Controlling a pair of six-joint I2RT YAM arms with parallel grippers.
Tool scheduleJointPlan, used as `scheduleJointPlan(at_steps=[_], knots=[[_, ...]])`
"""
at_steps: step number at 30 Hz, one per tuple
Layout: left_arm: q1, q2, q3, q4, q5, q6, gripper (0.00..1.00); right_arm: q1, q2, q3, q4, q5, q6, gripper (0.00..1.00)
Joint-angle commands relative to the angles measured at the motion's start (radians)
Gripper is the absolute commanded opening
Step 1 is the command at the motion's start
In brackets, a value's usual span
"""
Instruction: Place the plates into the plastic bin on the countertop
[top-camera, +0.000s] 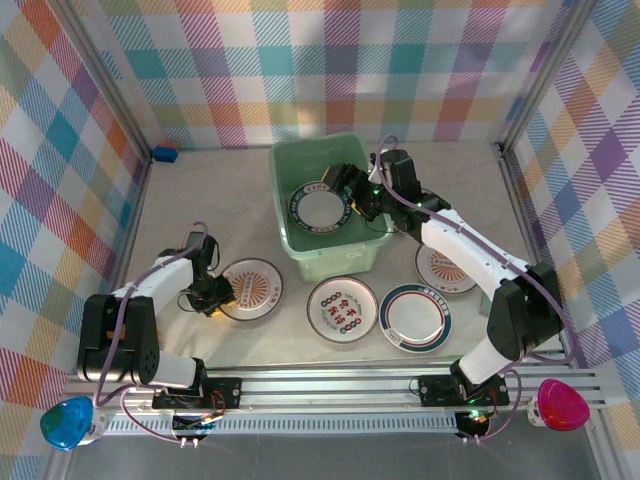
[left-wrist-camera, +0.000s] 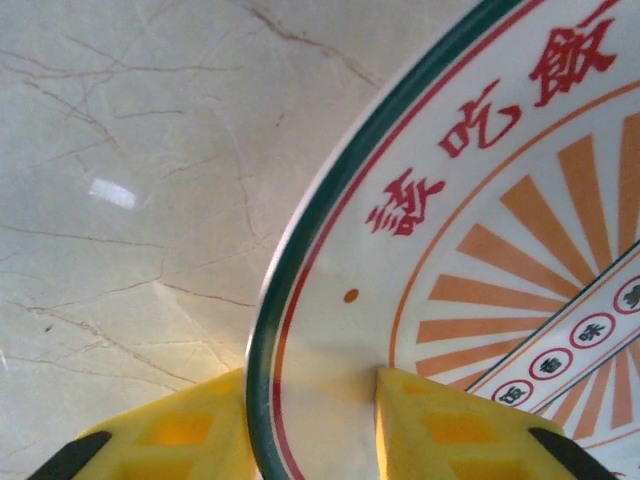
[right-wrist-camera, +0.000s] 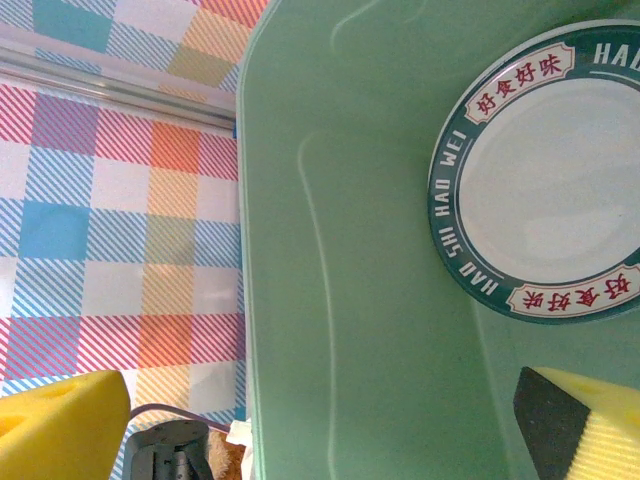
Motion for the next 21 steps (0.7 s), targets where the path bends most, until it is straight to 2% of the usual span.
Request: scheduleJointPlan(at_steps=[1,14,21], knots=[[-0.011,-0.026,-0.02,-0.006,0.0,-0.015,0.25,0.008,-0.015,-0.003,0.021,0.003,0.014,0.99],[-0.012,-0.152,-0.001,-0.044,-0.012,-0.047,0.02,0.011,0.013,0.027,0.022,-0.023,0.024,0.99],[-0.012,-0.223,0.055,-0.073,-0.012,-0.057,0.0,0.014,0.031,0.083,-0.005,-0.029,0.003,0.99]])
